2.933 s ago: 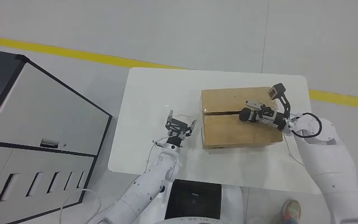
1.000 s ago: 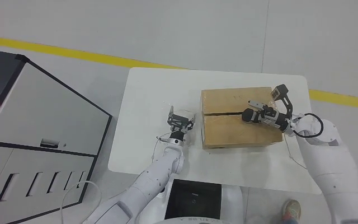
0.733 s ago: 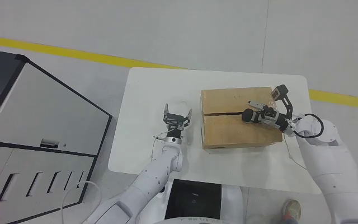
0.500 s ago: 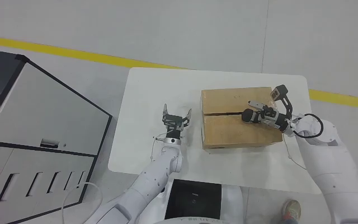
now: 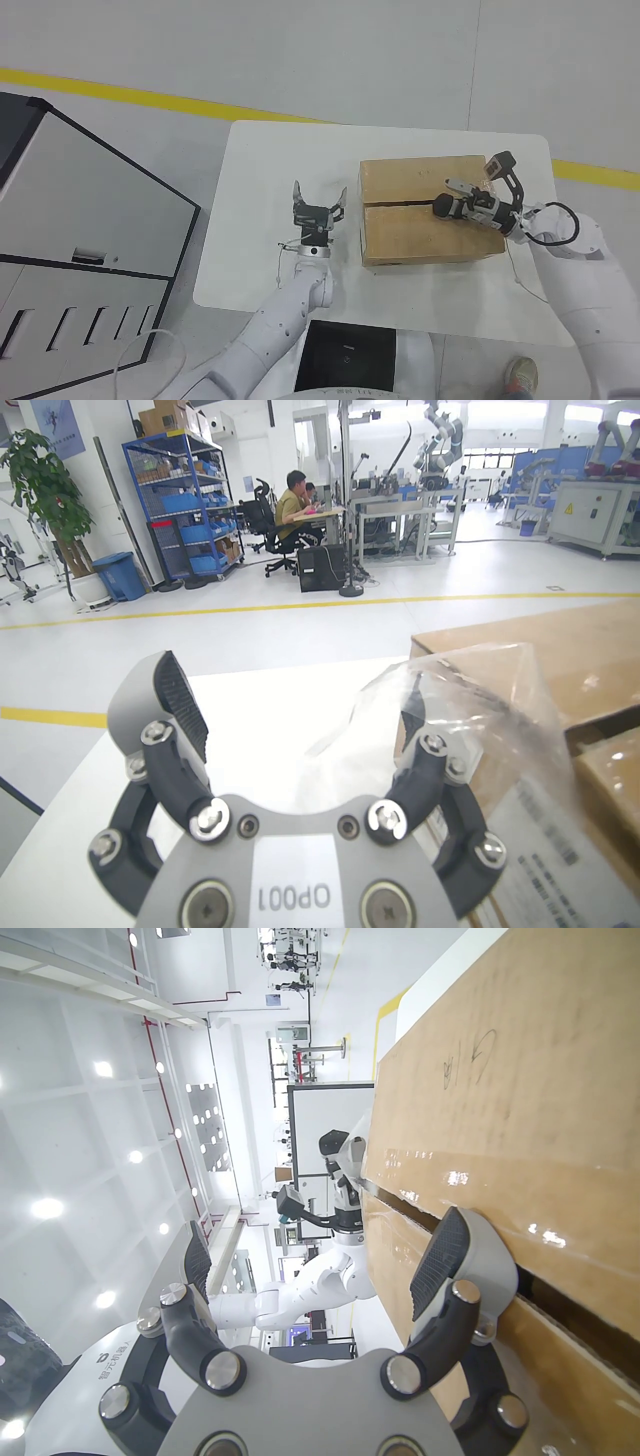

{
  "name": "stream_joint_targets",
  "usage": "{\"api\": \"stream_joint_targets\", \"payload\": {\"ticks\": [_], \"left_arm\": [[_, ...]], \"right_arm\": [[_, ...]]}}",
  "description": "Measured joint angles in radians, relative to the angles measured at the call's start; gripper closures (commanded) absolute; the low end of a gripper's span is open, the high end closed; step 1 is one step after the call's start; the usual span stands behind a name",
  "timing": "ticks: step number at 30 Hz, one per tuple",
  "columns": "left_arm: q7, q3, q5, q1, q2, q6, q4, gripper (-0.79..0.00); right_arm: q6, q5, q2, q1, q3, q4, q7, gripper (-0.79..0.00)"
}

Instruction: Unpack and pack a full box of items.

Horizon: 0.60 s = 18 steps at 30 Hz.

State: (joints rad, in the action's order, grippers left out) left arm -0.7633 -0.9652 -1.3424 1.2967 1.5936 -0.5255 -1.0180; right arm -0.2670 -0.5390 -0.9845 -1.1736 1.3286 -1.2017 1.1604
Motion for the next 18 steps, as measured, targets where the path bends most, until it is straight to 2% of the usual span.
{"api": "stream_joint_targets", "payload": {"ticks": [8, 15, 18], "left_arm": [[0.058, -0.012, -0.059, 0.061, -0.009, 0.013, -0.142, -0.785], [0.163, -0.03, -0.093, 0.089, -0.018, 0.048, -0.198, -0.785], [0.169, -0.032, -0.094, 0.09, -0.018, 0.051, -0.199, -0.785]], "right_arm": [[-0.004, -0.016, -0.002, 0.002, 0.0, 0.009, 0.004, -0.785], [-0.004, -0.042, -0.008, 0.01, -0.013, 0.02, 0.014, -0.785], [-0.004, -0.042, -0.008, 0.01, -0.014, 0.019, 0.014, -0.785]]}}
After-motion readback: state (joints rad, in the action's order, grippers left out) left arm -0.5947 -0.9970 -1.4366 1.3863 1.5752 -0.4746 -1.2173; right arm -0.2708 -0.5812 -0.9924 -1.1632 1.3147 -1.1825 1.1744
